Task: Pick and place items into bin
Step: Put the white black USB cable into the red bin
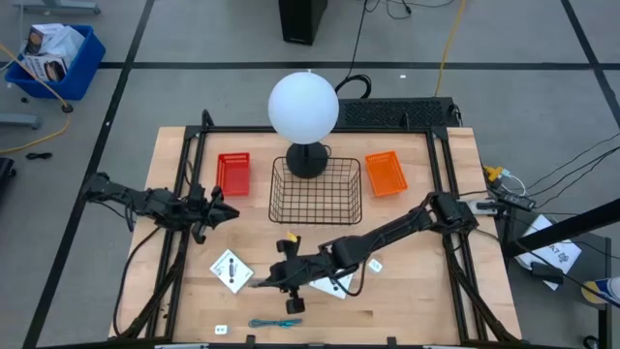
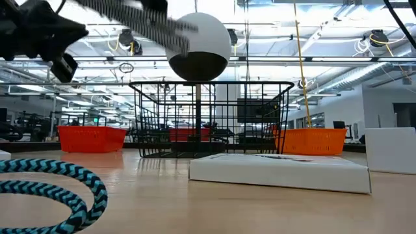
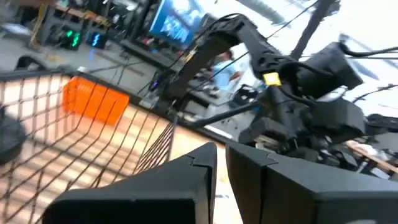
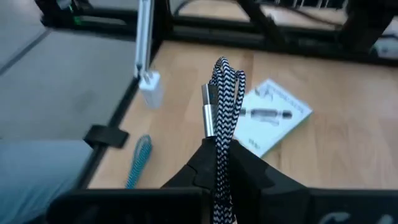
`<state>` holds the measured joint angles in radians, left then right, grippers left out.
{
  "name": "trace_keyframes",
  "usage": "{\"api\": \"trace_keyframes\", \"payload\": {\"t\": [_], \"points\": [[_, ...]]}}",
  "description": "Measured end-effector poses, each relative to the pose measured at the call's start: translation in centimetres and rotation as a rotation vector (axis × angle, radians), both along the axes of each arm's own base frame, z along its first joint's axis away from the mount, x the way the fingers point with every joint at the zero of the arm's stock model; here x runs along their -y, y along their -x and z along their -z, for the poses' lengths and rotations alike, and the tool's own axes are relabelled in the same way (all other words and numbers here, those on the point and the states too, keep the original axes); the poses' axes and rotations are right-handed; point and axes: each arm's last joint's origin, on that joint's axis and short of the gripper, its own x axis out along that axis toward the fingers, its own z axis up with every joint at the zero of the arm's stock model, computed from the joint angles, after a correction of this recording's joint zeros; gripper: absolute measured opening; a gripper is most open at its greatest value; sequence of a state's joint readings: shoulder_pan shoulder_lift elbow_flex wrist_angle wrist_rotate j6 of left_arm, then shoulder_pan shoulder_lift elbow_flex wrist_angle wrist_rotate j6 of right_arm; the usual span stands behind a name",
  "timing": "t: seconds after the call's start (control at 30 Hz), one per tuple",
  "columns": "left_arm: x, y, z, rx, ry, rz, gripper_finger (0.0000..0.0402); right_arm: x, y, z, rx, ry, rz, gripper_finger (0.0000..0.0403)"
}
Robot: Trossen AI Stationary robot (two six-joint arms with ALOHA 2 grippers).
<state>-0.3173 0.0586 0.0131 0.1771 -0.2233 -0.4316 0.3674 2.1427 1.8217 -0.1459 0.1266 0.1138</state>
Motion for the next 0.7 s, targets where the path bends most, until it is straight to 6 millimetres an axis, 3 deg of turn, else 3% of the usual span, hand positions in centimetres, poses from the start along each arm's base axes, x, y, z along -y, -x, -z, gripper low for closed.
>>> {"api": "trace_keyframes", "payload": {"t": [0.17,0.47,0.7], "points": [[0.3,0.1,-0.1,0.016,-0.069,0.008,0.0083,0.4,0.5,-1.9,0.042,0.029,0.017,0.0016],[0.8,0.3,-0.5,0.076,-0.147,0.023,0.0219,0.6,0.7,-2.3,0.057,0.059,0.031,0.0016],[1.2,0.8,-1.6,0.208,-0.18,0.1,0.0284,2.9,0.0,-2.6,0.054,0.059,0.083,0.0016]]}}
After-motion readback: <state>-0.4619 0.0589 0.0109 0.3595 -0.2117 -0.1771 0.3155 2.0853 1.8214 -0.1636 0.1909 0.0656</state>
